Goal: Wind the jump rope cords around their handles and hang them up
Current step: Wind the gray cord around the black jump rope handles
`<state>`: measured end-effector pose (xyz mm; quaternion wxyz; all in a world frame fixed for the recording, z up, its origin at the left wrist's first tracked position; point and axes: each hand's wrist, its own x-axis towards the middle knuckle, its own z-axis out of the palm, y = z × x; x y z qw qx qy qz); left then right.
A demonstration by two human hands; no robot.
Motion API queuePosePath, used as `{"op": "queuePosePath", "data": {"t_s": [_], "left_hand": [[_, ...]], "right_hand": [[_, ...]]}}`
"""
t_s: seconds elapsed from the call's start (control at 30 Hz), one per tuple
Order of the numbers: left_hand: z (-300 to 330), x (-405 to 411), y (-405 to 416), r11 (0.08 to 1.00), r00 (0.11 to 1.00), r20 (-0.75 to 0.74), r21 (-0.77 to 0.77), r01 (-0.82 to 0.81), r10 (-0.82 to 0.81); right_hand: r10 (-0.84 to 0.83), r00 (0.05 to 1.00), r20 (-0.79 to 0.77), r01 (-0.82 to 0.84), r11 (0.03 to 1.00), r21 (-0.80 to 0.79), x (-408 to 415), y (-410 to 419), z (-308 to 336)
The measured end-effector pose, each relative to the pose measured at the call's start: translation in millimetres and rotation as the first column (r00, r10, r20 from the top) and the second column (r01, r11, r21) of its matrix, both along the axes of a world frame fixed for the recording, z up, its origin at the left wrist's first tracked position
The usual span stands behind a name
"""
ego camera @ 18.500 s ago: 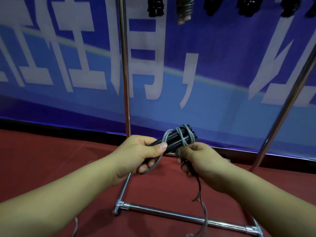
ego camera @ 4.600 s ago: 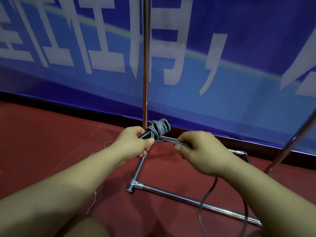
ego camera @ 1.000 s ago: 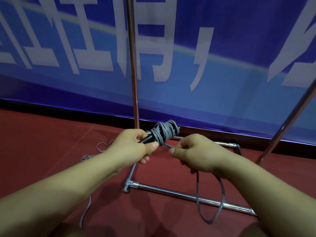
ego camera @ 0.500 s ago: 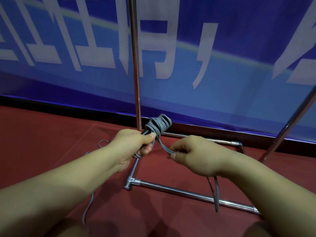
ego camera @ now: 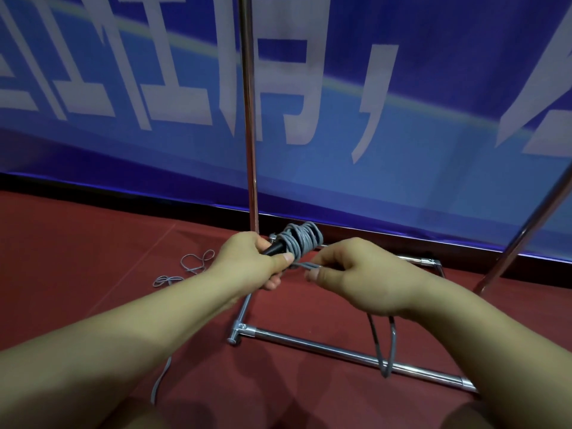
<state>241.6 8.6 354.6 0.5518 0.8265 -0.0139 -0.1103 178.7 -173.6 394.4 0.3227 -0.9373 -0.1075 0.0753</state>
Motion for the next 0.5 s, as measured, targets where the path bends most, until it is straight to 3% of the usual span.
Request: {"op": "queuePosePath", "data": {"t_s": [0.13,0.23,0.37,0.5], "left_hand": [[-3.0,-1.0,3.1,0.981,0.993,0.02,0.156,0.115,-0.119],[-2.9,-7.7,1.5,0.923,0.954,-0.03,0.243,0.298,-0.3],[7.0,-20.4,-5.0,0.835,0.878,-0.055,0.287,0.47,-0.475],[19.4,-27.9,-2.0,0.756,0.795,-0.087,0.265,0.599,-0.6]], "right_hand": [[-0.02,0.998,0.061,0.025,0.996,-0.086,0.4,-0.8,0.0],[-0.042,0.993,0.111,0.056,0.99,-0.127,1.8,-3.7,-0.6],[-0.038,0.98,0.194,0.066,0.988,-0.143,5.4,-6.0,-1.3],[-0.093,0.974,0.206,0.106,0.993,-0.055,11.5,-17.5,-7.0]]}}
